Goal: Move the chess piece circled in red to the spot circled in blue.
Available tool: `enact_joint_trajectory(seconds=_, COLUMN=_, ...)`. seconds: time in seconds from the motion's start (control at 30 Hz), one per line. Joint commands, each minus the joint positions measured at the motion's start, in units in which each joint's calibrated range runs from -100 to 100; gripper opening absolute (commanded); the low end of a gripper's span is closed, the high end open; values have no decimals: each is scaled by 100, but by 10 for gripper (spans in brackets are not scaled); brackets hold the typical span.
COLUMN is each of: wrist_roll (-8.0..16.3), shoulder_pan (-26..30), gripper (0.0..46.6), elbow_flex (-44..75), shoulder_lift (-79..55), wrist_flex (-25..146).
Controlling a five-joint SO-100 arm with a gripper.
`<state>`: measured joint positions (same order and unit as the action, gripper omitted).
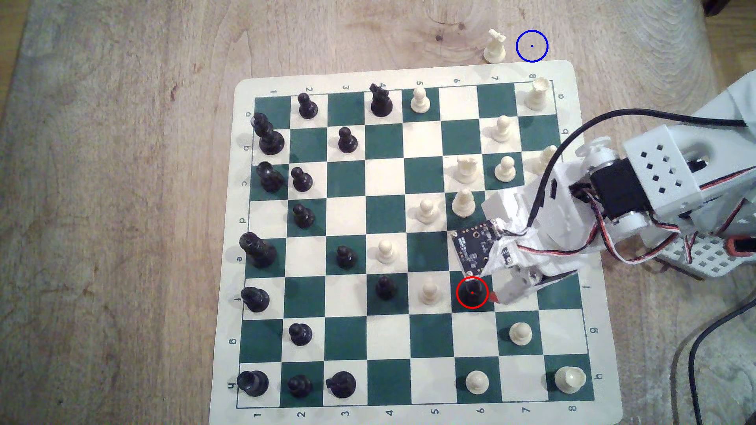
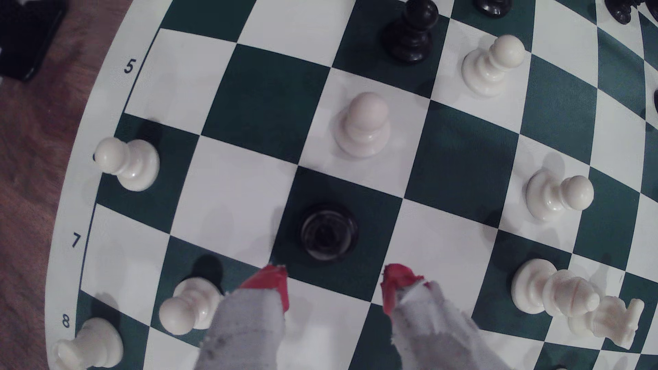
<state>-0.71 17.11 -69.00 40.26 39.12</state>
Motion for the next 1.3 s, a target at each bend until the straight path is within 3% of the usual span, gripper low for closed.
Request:
enact_joint_trajectory(seconds=0.0, wrist_roll=49, shoulder_pan=22, gripper=141, elbow_flex=508, shoulder_lift=-96, wrist_flex=-243)
enact_joint_trajectory(seconds=0.73, wrist_roll=210, shoulder_pan=209, gripper=118, elbow_flex=762, shoulder_lift=-512, wrist_flex=-694)
enact_joint_trajectory(seconds=1.07, wrist_roll=249, shoulder_pan=334, gripper=26, elbow_flex=771, shoulder_lift=-571, wrist_flex=-702)
enact_joint_trajectory(seconds=1.27, wrist_roll=278, shoulder_pan=295, gripper=3, elbow_flex=780, shoulder_lift=-384, wrist_flex=-645)
